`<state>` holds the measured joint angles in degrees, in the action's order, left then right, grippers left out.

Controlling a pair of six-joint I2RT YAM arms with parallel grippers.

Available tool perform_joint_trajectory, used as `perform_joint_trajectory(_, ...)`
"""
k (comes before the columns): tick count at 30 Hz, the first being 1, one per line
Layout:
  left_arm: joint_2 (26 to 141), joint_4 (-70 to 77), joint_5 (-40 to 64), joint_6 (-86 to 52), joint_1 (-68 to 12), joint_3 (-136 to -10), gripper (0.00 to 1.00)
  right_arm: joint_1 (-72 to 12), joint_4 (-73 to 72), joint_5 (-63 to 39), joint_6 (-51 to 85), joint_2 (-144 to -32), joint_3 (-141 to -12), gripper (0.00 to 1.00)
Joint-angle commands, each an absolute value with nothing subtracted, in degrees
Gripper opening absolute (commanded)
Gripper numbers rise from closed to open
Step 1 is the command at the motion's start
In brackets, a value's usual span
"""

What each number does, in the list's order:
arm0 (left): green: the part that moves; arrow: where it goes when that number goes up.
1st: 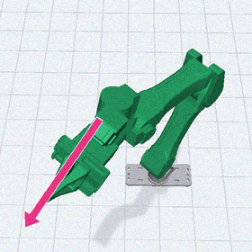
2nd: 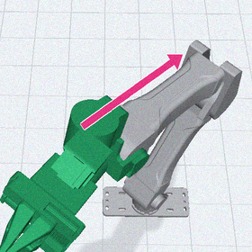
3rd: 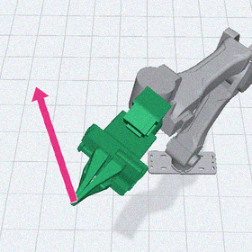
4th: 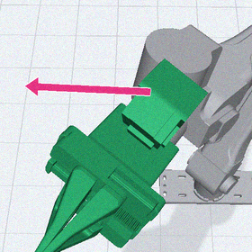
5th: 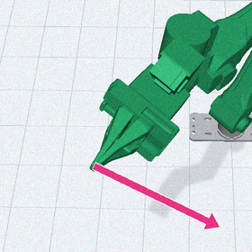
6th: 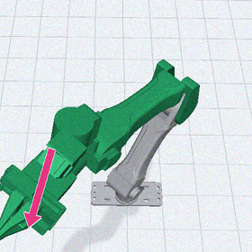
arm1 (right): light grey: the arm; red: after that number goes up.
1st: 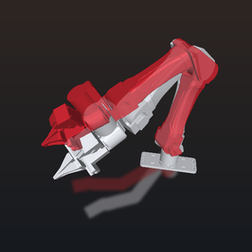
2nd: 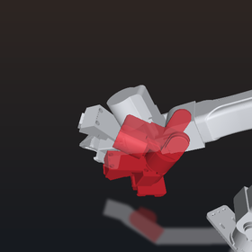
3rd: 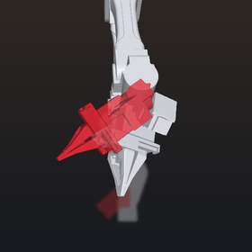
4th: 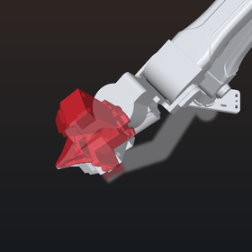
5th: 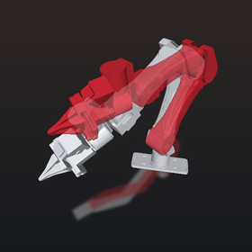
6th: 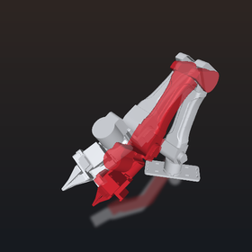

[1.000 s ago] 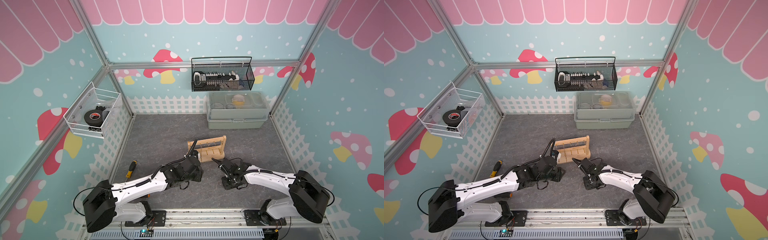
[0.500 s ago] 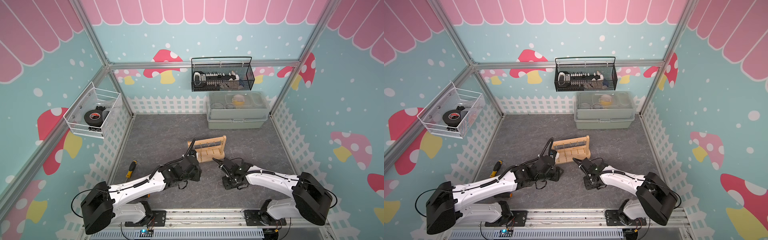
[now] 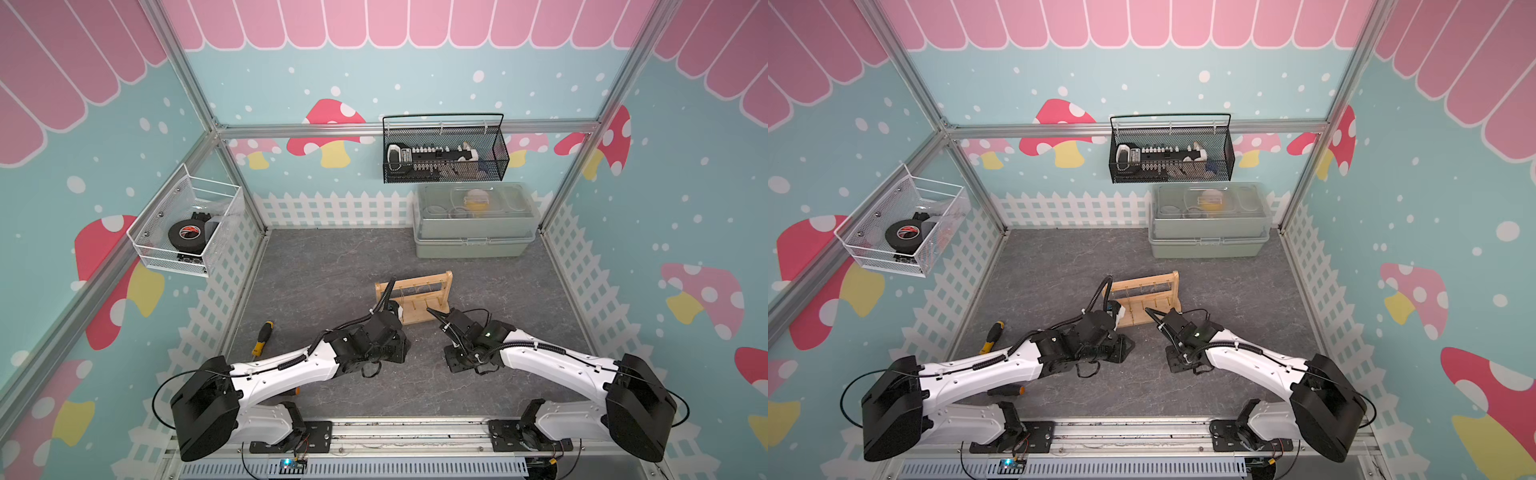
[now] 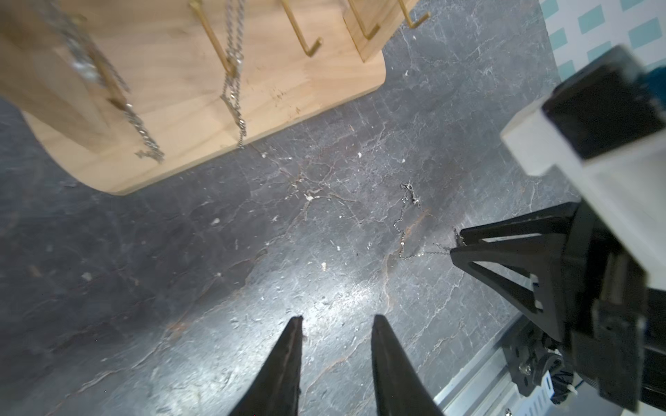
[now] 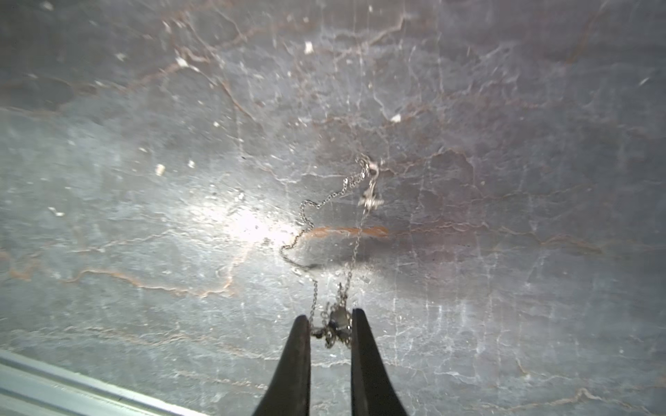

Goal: Hang the necklace on the jewelry display stand
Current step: Pick up the necklace from the center of the board.

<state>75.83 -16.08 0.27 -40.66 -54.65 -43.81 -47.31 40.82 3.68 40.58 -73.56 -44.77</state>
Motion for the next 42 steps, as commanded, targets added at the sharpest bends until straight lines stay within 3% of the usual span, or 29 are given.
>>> perform_joint_trajectory(1,77.34,-12.46,2.74,-42.44,-55.10,-45.26,0.34,-47.71,43.77,5.12,40.19,-71.70,-46.96,0.14)
perform_joint_trajectory(23,81.76,-8.11,7.81,-40.04,-53.91,-47.65,0.38,-47.71,50.30,7.14,37.10,-67.47,-57.88,0.15)
perform_joint_trajectory(34,72.82,8.98,8.63,-21.73,-54.32,-37.30,0.63,-47.72,50.83,4.97,36.21,-66.39,-62.51,0.15)
perform_joint_trajectory(42,75.65,18.94,11.44,-15.40,-54.39,-34.88,0.71,-47.77,52.16,4.04,35.68,-65.97,-65.69,0.15)
